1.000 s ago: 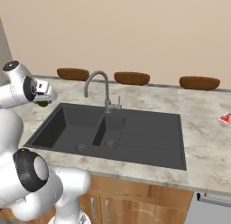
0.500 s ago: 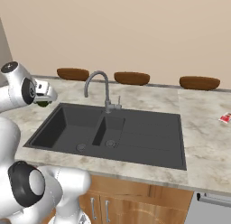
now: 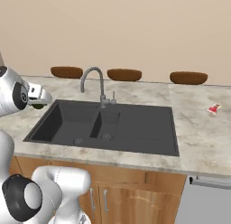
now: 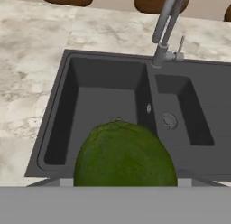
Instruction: Turn on the sink faucet. Then move the lime from the counter to the sink. Turn off the sink. Move the vegetable from the sink to the pot next to the stove. Finally move the pot to the rear right burner.
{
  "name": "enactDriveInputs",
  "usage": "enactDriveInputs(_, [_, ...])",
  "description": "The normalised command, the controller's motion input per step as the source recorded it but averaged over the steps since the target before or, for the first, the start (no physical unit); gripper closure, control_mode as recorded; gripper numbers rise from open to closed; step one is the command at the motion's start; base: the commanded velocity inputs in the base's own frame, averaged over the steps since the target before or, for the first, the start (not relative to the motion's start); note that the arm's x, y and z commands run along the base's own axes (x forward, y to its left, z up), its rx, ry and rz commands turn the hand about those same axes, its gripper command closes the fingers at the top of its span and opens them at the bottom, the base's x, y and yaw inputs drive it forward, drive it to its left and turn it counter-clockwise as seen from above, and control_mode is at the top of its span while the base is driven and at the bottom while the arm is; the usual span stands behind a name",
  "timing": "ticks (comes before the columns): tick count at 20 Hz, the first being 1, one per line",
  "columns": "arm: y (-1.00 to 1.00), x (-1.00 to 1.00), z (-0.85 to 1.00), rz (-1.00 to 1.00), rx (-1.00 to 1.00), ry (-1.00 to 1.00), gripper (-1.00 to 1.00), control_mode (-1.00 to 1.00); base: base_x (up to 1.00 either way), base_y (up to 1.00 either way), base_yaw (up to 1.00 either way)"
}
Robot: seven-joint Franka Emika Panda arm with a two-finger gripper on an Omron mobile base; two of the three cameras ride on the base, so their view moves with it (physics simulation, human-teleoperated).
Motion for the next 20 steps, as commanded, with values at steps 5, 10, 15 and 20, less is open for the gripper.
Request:
enactDriveInputs(5, [0.00, 0.00, 0.00, 0.00, 0.00, 0.00, 1.00, 1.00, -0.39, -0.13, -0.39])
enactDriveInputs(10, [0.00, 0.00, 0.00, 0.00, 0.00, 0.00, 1.00, 1.00, -0.05, -0.14, -0.45])
enactDriveInputs(15, [0.00, 0.00, 0.00, 0.00, 0.00, 0.00, 1.00, 1.00, 0.00, -0.04, -0.51])
enactDriveInputs(20, [0.00, 0.00, 0.00, 0.00, 0.00, 0.00, 1.00, 1.00, 0.00, -0.01, -0.52])
